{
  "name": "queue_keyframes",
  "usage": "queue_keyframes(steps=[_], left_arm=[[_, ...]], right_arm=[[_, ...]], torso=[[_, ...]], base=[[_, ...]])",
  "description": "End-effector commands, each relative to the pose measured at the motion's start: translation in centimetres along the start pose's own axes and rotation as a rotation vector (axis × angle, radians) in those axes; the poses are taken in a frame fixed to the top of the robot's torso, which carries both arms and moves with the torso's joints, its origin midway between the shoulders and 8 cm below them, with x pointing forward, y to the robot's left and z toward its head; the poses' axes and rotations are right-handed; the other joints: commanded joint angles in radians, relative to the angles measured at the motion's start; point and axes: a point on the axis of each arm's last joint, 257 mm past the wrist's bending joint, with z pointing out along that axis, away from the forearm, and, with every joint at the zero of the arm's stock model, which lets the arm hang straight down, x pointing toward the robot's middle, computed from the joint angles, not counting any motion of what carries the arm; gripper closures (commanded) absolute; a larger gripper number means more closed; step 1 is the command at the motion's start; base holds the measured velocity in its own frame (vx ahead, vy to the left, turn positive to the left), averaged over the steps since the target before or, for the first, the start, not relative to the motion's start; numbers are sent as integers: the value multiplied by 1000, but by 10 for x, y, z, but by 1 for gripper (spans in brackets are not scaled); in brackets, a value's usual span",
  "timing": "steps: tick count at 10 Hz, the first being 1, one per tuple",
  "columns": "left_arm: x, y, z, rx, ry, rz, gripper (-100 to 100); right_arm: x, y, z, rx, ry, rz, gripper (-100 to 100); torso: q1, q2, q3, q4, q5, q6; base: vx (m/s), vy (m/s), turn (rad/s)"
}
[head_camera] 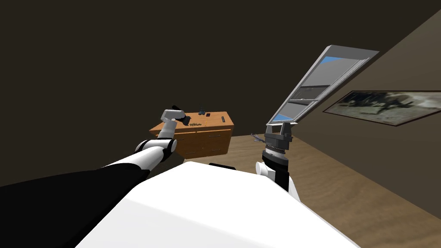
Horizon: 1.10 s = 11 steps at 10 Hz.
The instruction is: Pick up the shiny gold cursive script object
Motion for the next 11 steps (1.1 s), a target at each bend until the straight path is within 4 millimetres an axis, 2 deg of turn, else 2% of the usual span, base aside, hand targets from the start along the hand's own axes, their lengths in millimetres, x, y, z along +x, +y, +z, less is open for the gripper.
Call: queue_keyframes(steps=[1, 11], left_arm=[[1, 7, 0, -34, 8, 0, -100], [10, 48, -18, -324, 126, 5, -100]], right_arm=[[0, 0, 0, 0, 0, 0, 0], [0, 0, 0, 0, 0, 0, 0]], torso=[[0, 0, 0, 0, 0, 0], [0, -1, -1, 0, 0, 0]], base=[[17, -11, -1], [53, -20, -9]])
